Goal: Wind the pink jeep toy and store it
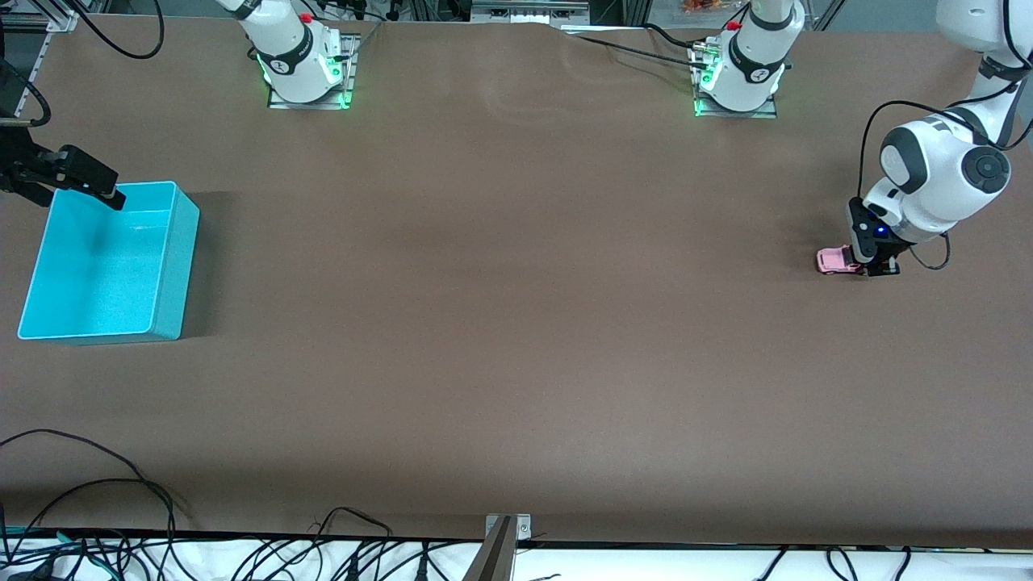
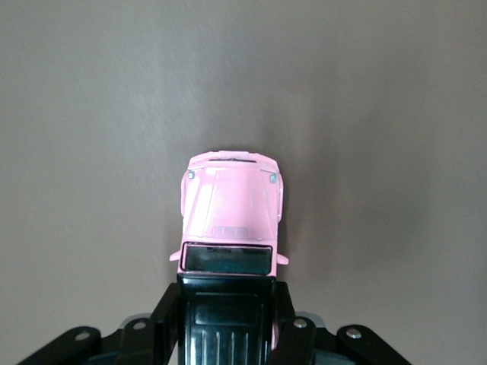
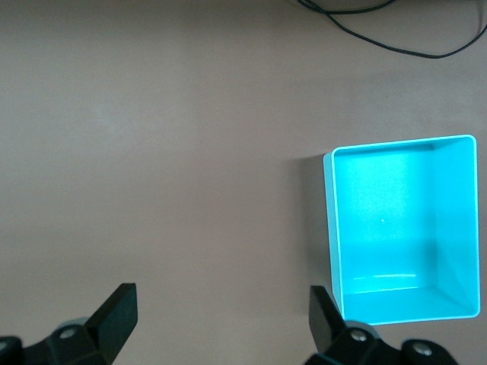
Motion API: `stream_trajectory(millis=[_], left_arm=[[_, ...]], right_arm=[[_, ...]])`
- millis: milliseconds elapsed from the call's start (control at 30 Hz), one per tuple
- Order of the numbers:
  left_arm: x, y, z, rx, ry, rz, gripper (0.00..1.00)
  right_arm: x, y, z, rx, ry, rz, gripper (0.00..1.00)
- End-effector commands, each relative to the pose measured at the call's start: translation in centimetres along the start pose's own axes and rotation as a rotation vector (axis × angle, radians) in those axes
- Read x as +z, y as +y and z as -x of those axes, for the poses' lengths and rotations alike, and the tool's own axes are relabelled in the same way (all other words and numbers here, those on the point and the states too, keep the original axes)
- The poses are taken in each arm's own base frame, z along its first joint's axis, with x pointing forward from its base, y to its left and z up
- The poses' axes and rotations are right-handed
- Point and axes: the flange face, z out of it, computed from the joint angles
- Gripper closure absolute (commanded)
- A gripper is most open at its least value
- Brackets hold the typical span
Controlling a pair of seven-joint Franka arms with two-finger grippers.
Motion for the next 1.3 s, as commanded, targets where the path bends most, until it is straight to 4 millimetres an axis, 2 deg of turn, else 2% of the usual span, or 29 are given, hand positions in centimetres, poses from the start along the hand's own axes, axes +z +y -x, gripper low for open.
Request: stream_trajectory(millis=[0,200,701,834,868,901,934,1034,1068,1101,1135,1268], left_arm=[[2.7,2.1,2.2,0.025,-0.002,0.069,1.0],[2.7,2.6,4.5,-0.004,-0.021,0.069,1.0],[2.2,2.1,4.8,0.02,-0.024,0.056,1.0],[1.4,1.2,5.1,0.009,-0.031,0.033,1.0],[1.4,1.1,5.1,0.009,-0.031,0.033,0.9],[1.3,1.0,5.1,0.005,-0.031,0.029,0.71],[1.2,0.9,5.1,0.004,-0.031,0.028,0.57],[1.1,0.9,5.1,0.003,-0.032,0.025,0.51],[1.0,0.9,5.2,0.001,-0.032,0.025,0.38],[1.0,0.9,5.2,0.001,-0.031,0.026,0.16],[1.0,0.9,5.2,0.004,-0.03,0.027,0.0],[0.6,0.8,5.2,-0.003,-0.03,0.023,0.0]], right_arm=[[-0.6,0.1,-0.3,-0.006,0.009,-0.01,0.0],[-0.6,0.1,-0.3,-0.008,0.009,-0.01,0.0],[-0.6,0.1,-0.3,-0.006,0.009,-0.01,0.0],[-0.6,0.1,-0.3,-0.006,0.009,-0.01,0.0],[-0.6,0.1,-0.3,-0.008,0.009,-0.01,0.0],[-0.6,0.1,-0.3,-0.008,0.009,-0.01,0.0],[-0.6,0.1,-0.3,-0.008,0.009,-0.01,0.0],[-0.6,0.1,-0.3,-0.006,0.009,-0.01,0.0],[-0.6,0.1,-0.3,-0.008,0.009,-0.01,0.0],[-0.6,0.1,-0.3,-0.008,0.009,-0.01,0.0],[-0.6,0.1,-0.3,-0.006,0.009,-0.01,0.0],[-0.6,0.1,-0.3,-0.006,0.009,-0.01,0.0]])
